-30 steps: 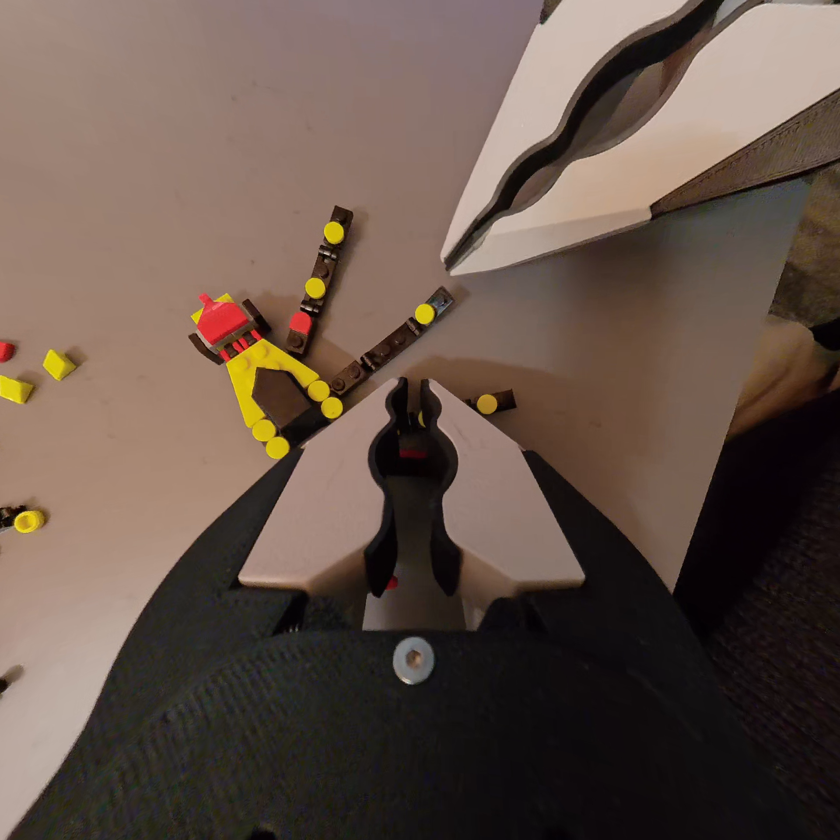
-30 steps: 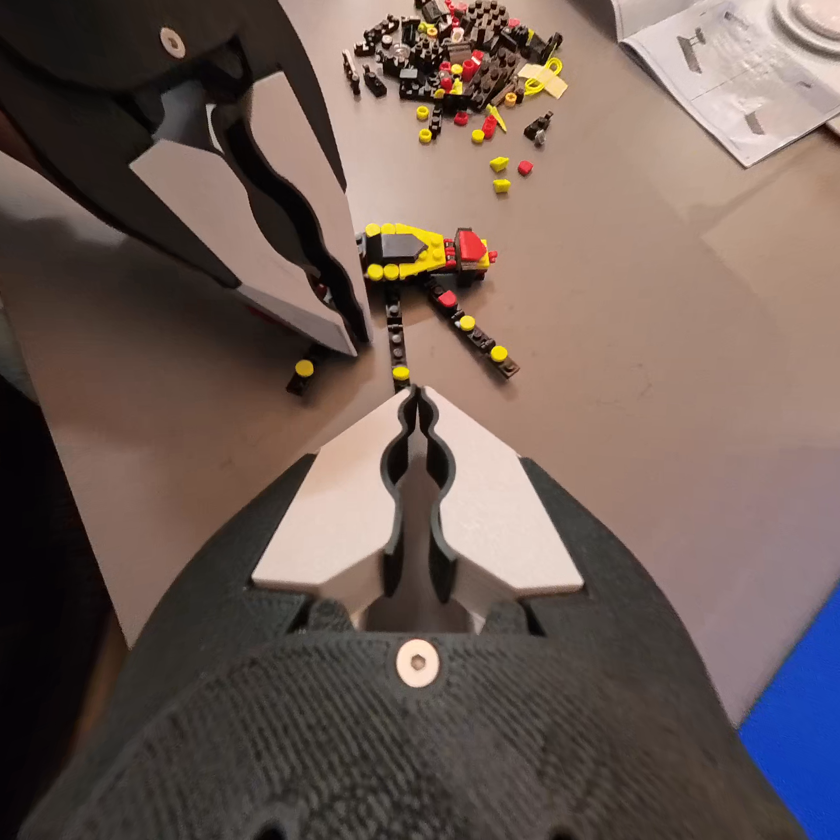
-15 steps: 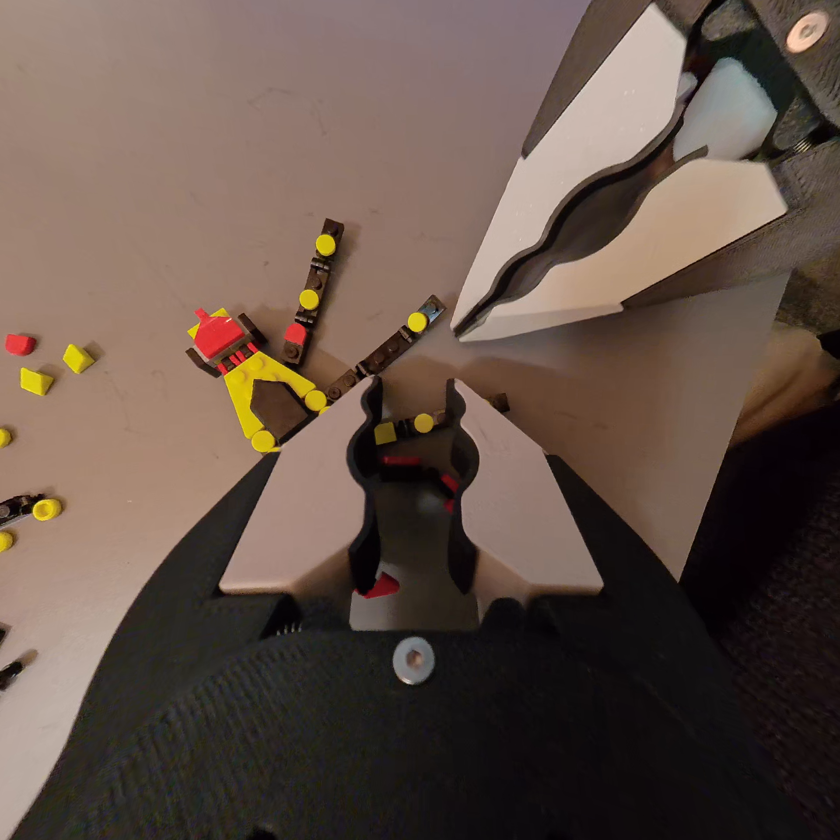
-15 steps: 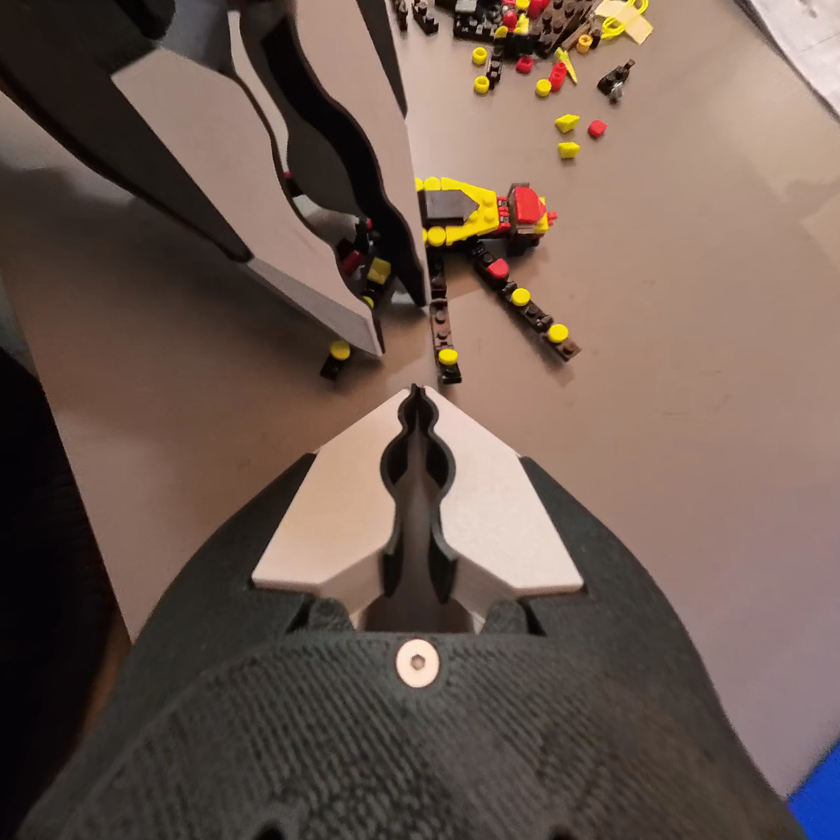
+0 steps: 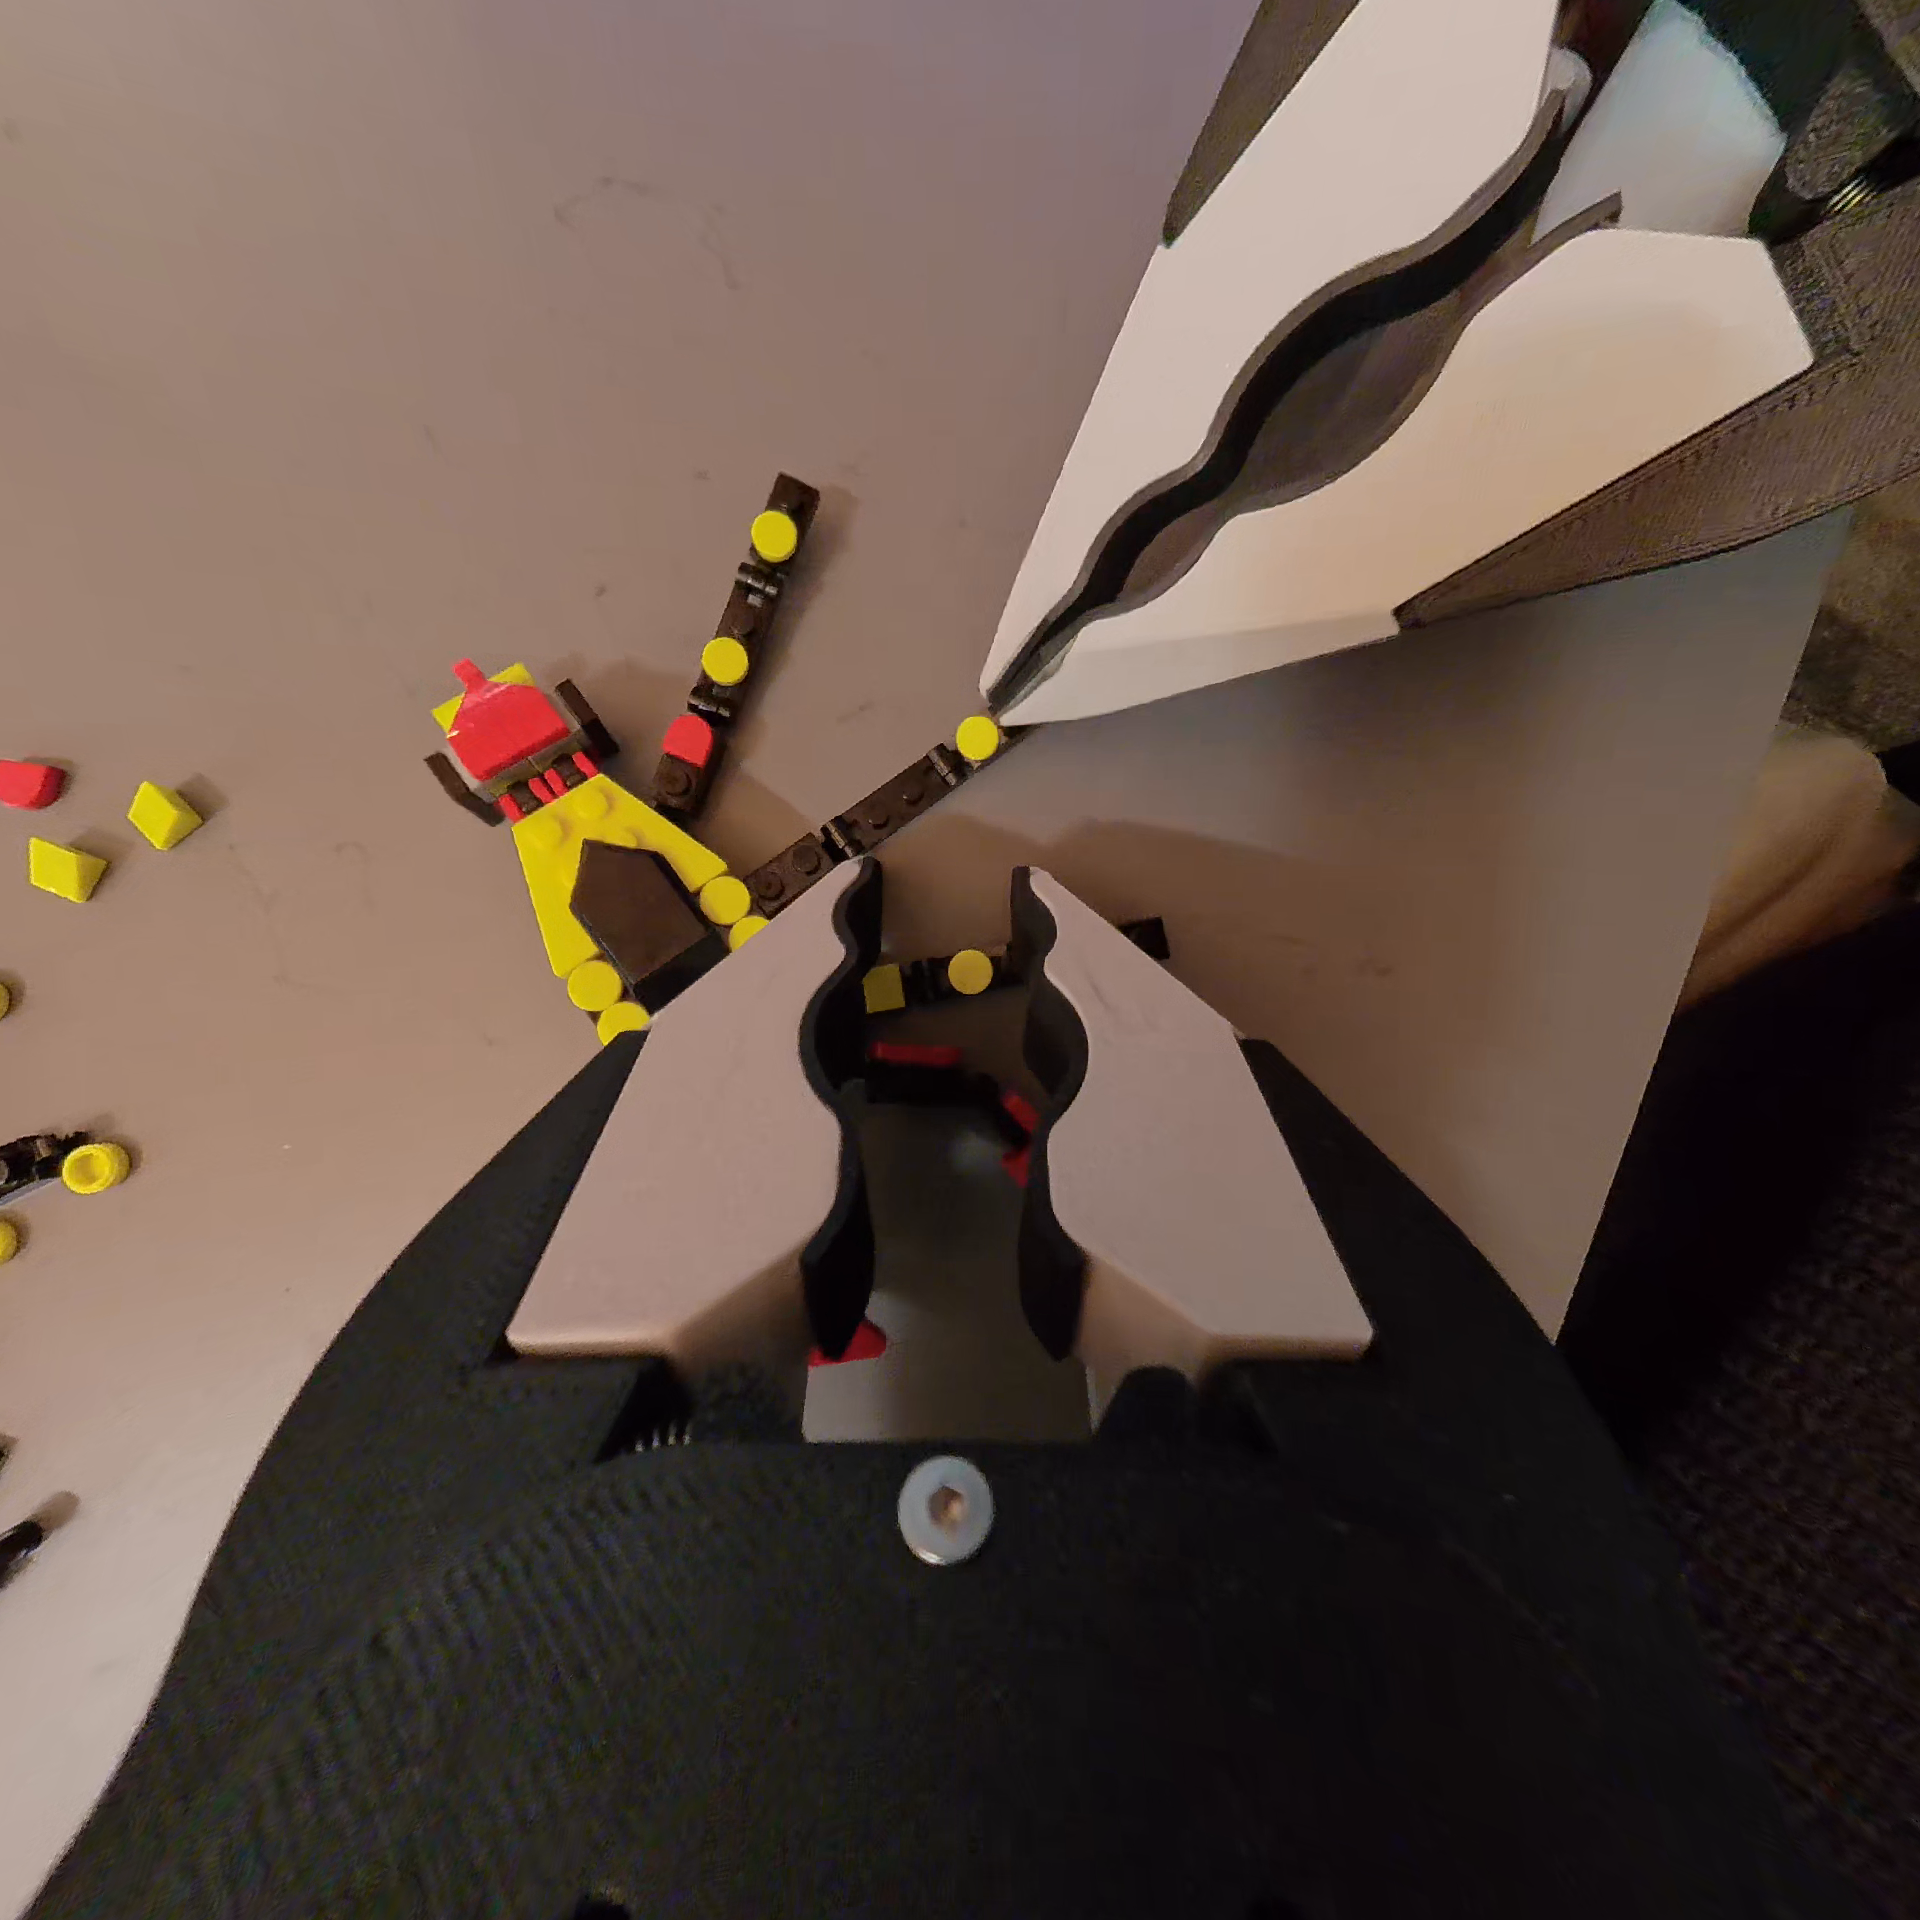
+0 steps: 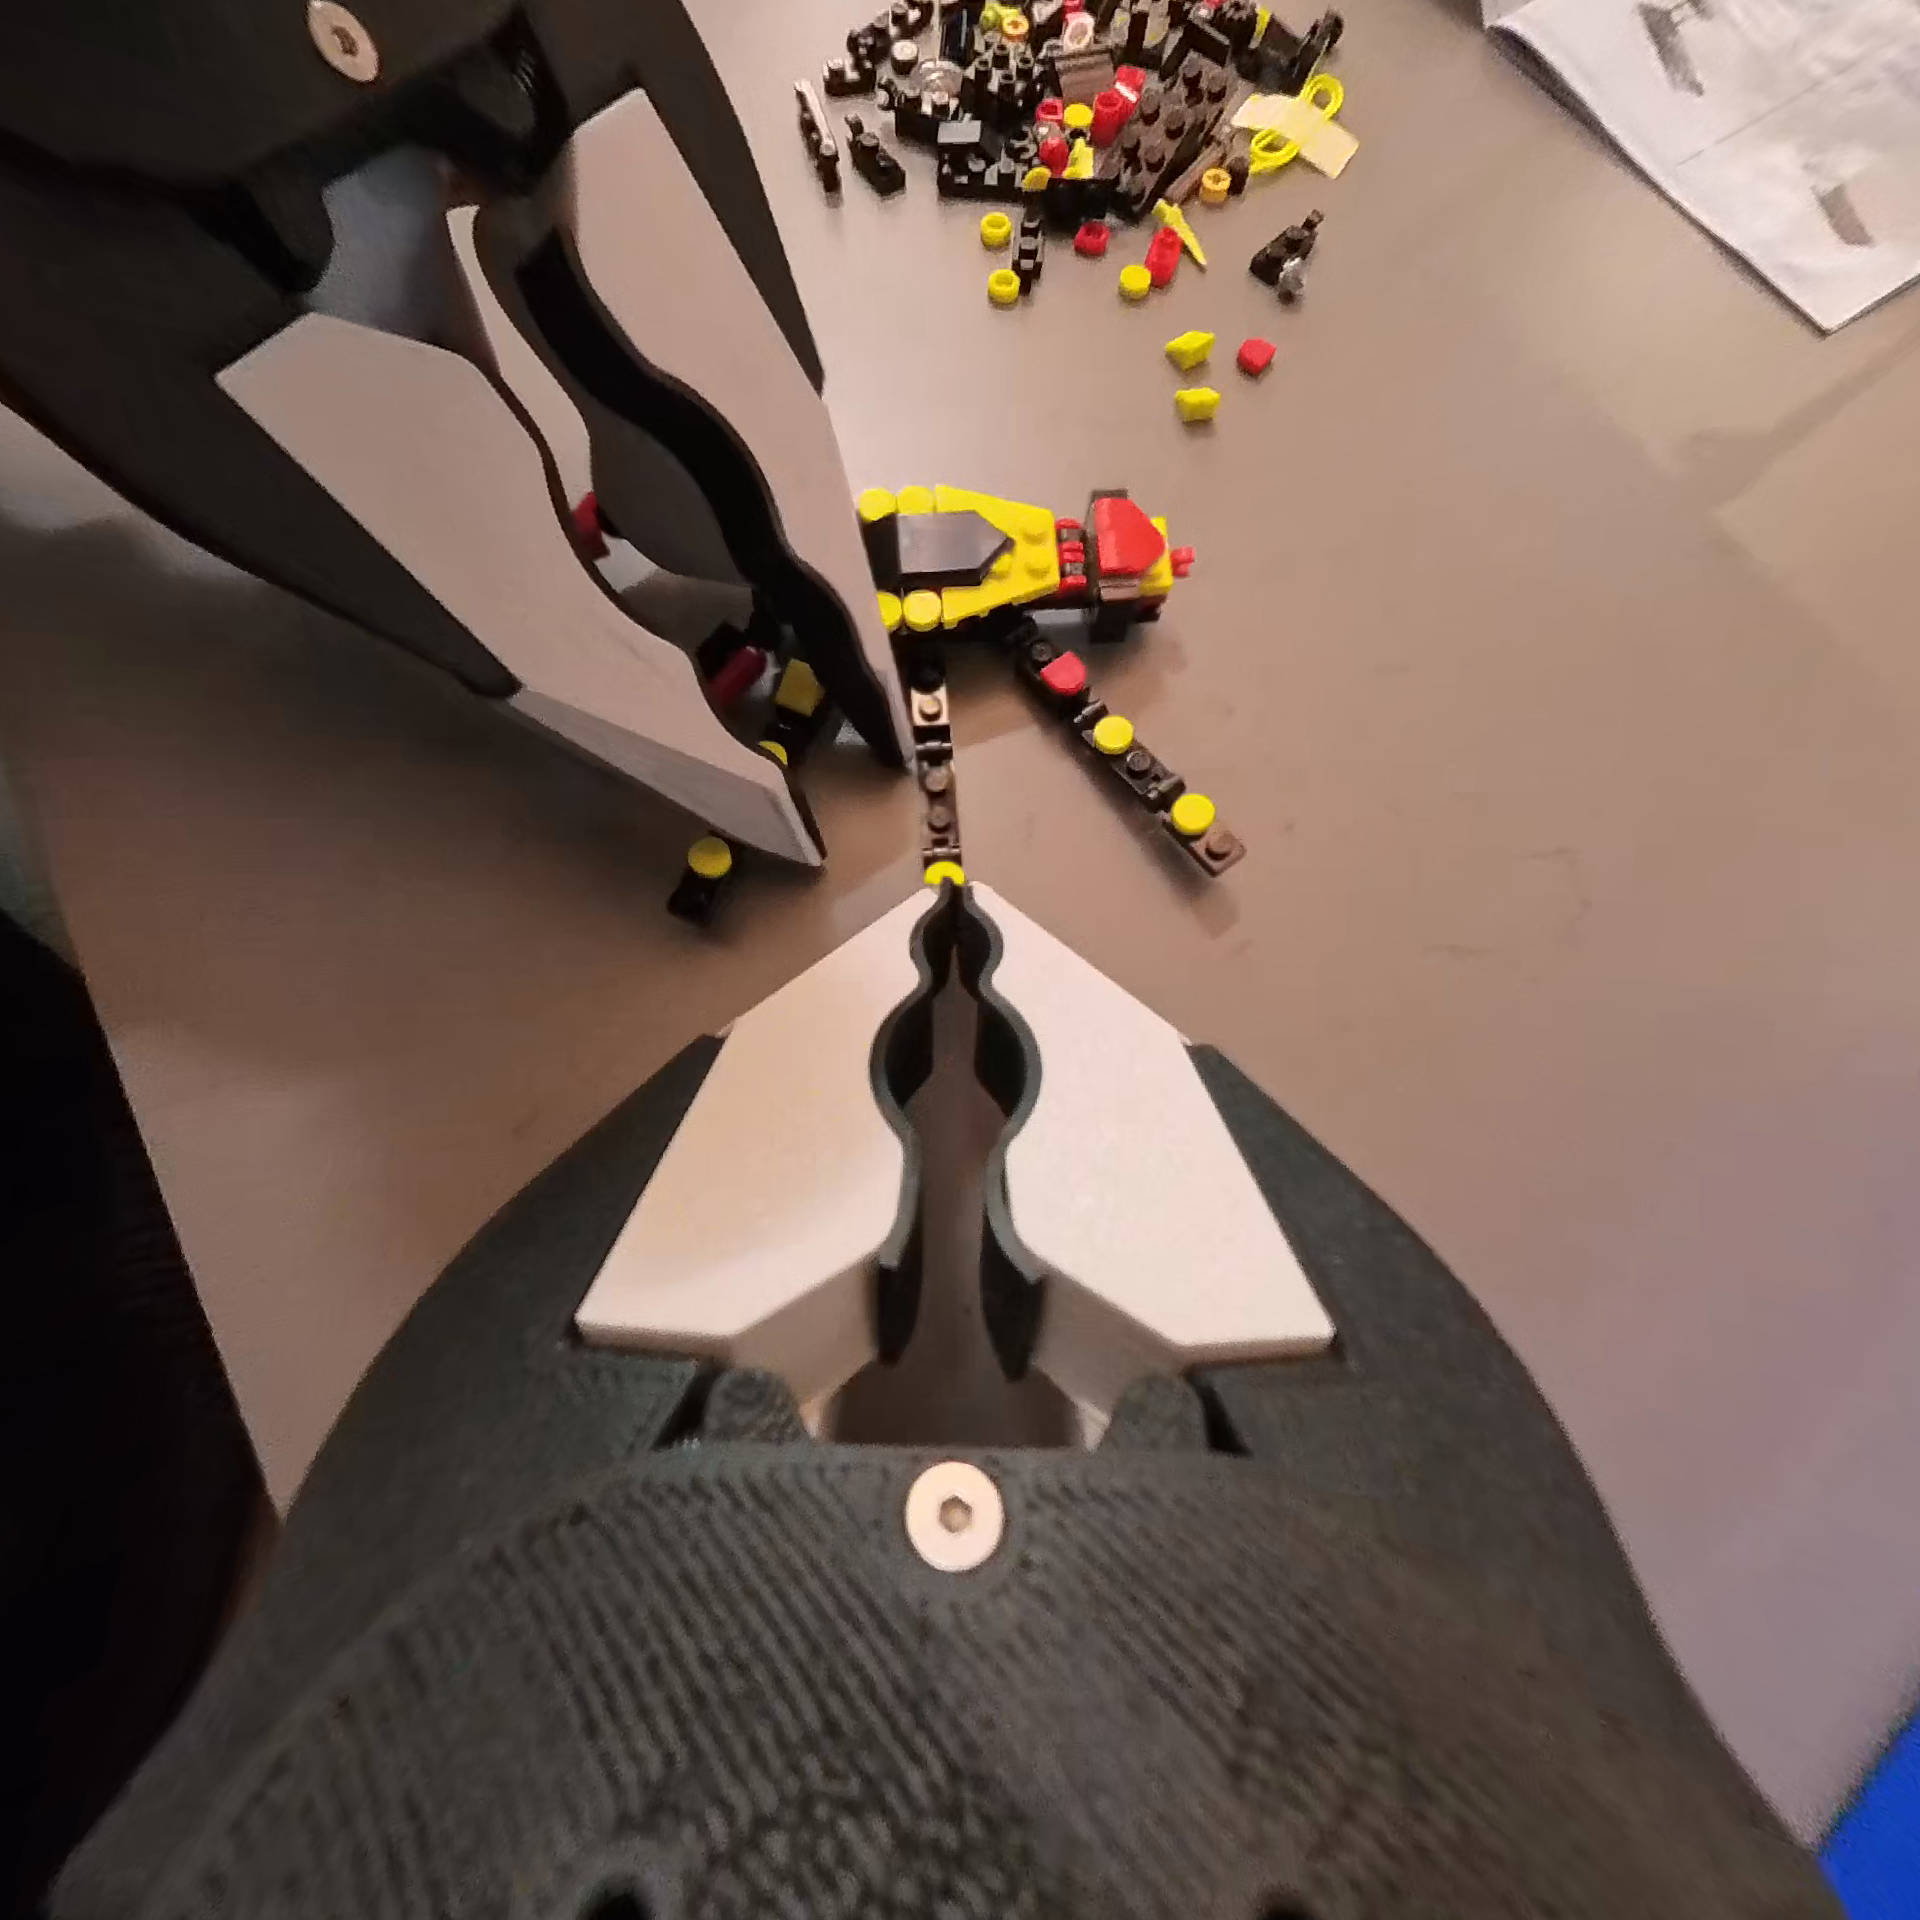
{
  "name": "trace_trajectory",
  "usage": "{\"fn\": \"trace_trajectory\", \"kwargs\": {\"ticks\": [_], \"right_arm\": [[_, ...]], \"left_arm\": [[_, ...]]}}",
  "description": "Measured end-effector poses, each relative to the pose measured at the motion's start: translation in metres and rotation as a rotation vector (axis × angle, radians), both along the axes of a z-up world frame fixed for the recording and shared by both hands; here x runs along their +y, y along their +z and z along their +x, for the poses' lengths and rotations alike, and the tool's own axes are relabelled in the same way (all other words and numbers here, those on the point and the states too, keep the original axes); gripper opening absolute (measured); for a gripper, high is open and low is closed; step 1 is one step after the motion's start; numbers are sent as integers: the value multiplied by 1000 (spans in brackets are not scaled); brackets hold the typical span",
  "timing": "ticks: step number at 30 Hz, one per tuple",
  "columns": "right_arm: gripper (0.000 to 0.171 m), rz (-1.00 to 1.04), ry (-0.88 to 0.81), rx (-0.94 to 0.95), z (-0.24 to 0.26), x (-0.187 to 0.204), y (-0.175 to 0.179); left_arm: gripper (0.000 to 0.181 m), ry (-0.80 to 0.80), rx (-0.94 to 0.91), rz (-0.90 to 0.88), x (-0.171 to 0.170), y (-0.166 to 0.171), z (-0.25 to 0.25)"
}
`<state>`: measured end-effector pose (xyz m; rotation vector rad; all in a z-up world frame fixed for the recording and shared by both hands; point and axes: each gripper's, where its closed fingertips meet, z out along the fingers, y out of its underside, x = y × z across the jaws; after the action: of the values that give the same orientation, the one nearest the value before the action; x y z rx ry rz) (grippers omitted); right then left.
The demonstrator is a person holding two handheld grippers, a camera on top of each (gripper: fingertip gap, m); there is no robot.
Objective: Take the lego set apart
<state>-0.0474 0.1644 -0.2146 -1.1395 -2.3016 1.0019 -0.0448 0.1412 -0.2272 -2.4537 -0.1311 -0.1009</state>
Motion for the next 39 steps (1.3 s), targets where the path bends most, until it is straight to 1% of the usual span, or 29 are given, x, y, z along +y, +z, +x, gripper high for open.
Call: {"fn": "trace_trajectory", "kwargs": {"ticks": [8, 12, 14, 17, 19, 23, 26, 30, 33, 36, 39], "right_arm": [[0, -21, -4, -36, 2, 0, -5], [0, -54, -41, 24, -4, 6, 9], [0, -53, -45, 4, -3, 8, 6], [0, -39, -15, -56, 4, 5, -7], [0, -39, 8, -58, 7, 0, -6], [0, -70, 78, -122, 19, -14, -11], [0, -54, 90, -108, 20, -16, -10], [0, -61, 52, -33, 11, -7, 4], [0, -77, 16, 35, 3, -5, 14], [7, -30, 17, 41, 1, -7, 8], [8, 17, 36, 29, 2, -12, -1]], "left_arm": [[23, -4, -10, 11, 0, 0, 0], [24, -12, 0, 9, 0, 0, 0], [24, -16, 3, 7, 0, 0, 0], [24, -20, 2, 8, 0, 0, 1], [24, -23, 3, 9, 0, 0, 2], [24, -24, 6, 12, 0, 0, 1], [20, -26, -13, 23, -1, 2, 0], [12, 0, -31, 92, 5, 14, -4], [7, 44, 1, 107, 12, 15, -14], [5, 40, 18, 72, 16, 6, -15], [0, 35, 40, 67, 16, 4, -14]]}}
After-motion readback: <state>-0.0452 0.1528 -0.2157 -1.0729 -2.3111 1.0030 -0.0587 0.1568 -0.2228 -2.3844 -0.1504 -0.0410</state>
